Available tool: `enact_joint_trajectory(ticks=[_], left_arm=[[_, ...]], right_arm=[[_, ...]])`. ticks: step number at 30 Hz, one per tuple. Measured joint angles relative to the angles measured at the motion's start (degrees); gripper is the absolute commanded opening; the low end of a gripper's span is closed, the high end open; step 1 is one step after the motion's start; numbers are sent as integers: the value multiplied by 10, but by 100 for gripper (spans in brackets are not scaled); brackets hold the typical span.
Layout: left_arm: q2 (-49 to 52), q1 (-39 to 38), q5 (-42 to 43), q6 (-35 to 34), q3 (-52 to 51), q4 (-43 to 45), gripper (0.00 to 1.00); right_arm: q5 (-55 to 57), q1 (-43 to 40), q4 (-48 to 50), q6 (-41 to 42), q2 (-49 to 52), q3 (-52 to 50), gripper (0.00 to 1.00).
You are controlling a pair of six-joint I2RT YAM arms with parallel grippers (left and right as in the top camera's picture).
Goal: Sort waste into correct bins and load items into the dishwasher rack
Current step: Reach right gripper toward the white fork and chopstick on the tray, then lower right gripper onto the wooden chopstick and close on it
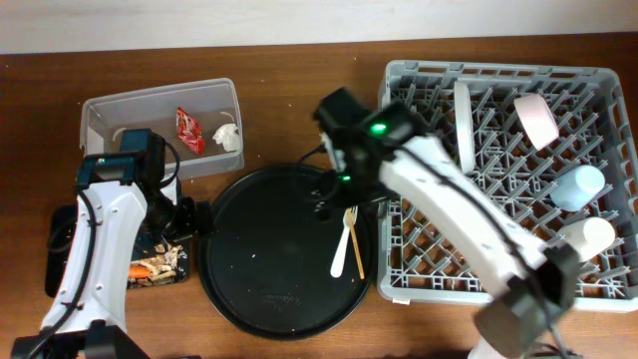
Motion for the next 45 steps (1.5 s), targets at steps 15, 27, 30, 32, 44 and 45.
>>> enact_joint_trajectory(ticks=[15, 27, 30, 32, 44, 45], left_arm=[[0, 0, -2, 0, 0, 2, 99], [0, 0, -4, 0, 0, 10, 99], [0, 0, -4, 0, 0, 11, 99], [0, 0, -4, 0, 0, 11, 99], [0, 0, -4, 0, 0, 11, 99], [0, 0, -4, 0, 0, 11, 99]], right_arm=[[49, 28, 95, 170, 115, -84, 97], [21, 28, 214, 184, 118, -217, 56], [14, 28, 220, 180, 118, -217, 30], [10, 28, 222, 179, 118, -218, 30], [1, 28, 230, 167, 116, -218, 26], [1, 28, 231, 167, 116, -219, 32]])
